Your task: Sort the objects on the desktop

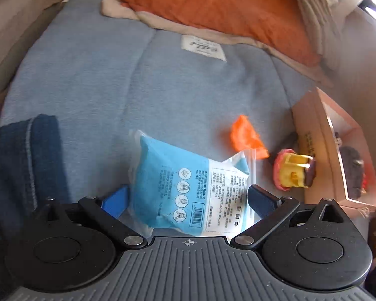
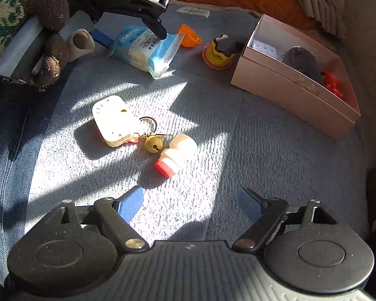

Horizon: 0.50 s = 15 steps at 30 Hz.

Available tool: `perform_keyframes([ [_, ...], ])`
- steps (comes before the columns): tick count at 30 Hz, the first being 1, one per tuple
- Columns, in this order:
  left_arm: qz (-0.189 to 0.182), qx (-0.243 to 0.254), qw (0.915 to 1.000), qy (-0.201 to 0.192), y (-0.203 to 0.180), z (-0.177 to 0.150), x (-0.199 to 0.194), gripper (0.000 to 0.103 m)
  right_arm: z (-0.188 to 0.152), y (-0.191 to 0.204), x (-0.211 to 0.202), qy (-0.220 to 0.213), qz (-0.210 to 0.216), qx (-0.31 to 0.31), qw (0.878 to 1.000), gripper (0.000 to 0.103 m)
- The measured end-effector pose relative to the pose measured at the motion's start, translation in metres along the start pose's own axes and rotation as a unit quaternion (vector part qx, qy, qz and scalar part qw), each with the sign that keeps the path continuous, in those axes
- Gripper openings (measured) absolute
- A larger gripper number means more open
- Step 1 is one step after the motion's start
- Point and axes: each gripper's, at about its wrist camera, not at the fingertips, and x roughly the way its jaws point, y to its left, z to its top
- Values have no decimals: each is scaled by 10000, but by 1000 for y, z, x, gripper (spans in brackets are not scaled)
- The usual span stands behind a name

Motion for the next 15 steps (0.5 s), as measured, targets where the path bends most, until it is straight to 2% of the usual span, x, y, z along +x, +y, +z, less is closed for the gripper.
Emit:
perform_keyframes([
  [3,-628,695,9954,-213,-35,-3,-1,102,-1,-1,2,-4,-19,4,10000,84],
  [5,-710,1026,9912,-444,-53,-6,-11,102,-2,0,2,-39,-51,-27,10000,84],
  [7,-561,1275,9887,-562,-62,-11,-21,102,-2,2,4,-62,-71,-73,9999,77],
  [9,-347,1618,9845,-583,-68,-22,-32,102,2,4,9,-2,8,-80,10000,55],
  [12,-79,2107,9765,-451,-64,-46,-48,102,9,8,19,37,164,-4,9999,47],
  [14,-42,2120,9770,-236,-57,-57,-55,102,14,15,24,67,128,-202,9997,45],
  [15,-76,2073,9782,-118,-51,-62,-58,102,15,18,25,31,-44,-377,9993,43],
])
